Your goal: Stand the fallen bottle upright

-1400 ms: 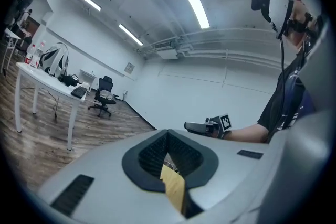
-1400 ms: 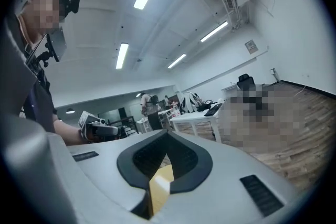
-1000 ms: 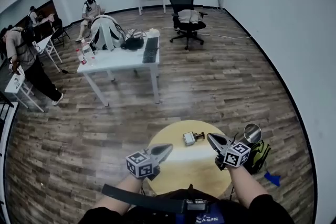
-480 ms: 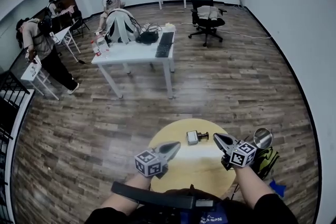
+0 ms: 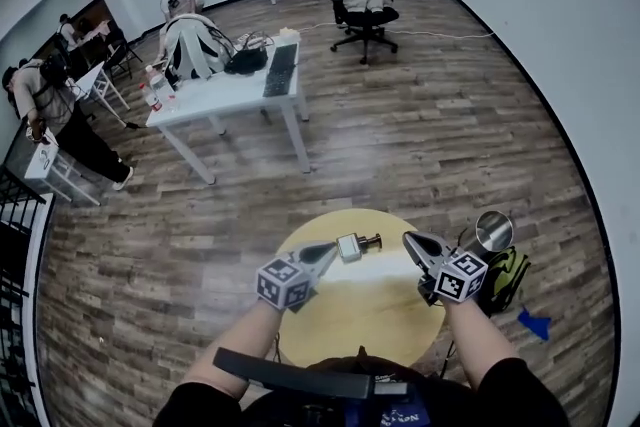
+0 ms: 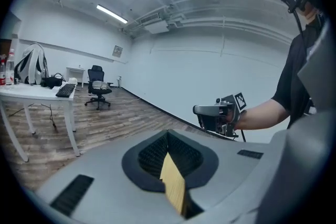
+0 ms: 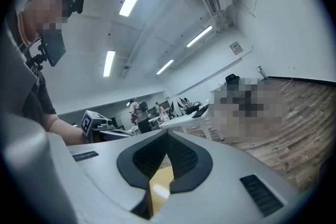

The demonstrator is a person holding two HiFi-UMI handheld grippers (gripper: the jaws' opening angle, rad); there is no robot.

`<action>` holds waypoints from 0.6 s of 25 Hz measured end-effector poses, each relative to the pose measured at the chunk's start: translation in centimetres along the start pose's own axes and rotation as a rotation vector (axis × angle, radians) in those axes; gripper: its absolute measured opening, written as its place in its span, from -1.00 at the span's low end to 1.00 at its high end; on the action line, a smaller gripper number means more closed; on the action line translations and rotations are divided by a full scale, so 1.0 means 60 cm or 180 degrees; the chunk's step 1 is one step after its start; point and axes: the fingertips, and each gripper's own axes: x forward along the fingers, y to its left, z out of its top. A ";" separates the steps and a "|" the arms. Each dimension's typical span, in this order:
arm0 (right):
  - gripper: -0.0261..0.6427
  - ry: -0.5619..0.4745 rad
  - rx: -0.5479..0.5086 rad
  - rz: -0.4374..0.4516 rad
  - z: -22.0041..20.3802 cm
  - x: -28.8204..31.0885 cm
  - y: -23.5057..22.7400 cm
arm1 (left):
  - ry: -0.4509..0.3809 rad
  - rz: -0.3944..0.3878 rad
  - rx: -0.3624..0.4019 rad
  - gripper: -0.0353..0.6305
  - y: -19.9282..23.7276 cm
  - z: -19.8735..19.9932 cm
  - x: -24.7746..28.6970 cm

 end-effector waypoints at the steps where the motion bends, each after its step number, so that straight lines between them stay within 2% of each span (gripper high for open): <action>1: -0.93 -0.0023 0.0028 -0.0053 -0.005 -0.005 -0.016 | 0.0061 -0.0020 0.0045 -0.85 0.005 -0.004 0.021; 4: -0.93 -0.0054 0.0107 -0.0217 -0.033 -0.025 -0.062 | 0.0274 -0.0103 0.0182 -0.80 0.014 -0.026 0.086; 9: -0.93 -0.0049 0.0203 -0.0385 -0.079 -0.040 -0.122 | 0.0775 -0.0194 0.0523 -0.79 0.028 -0.078 0.180; 13: -0.93 -0.0025 0.0265 -0.0440 -0.105 -0.041 -0.162 | 0.1095 -0.0270 0.0776 -0.69 0.041 -0.109 0.251; 15: -0.93 -0.0006 0.0295 -0.0460 -0.121 -0.042 -0.177 | 0.1260 -0.0343 0.0892 -0.56 0.044 -0.126 0.284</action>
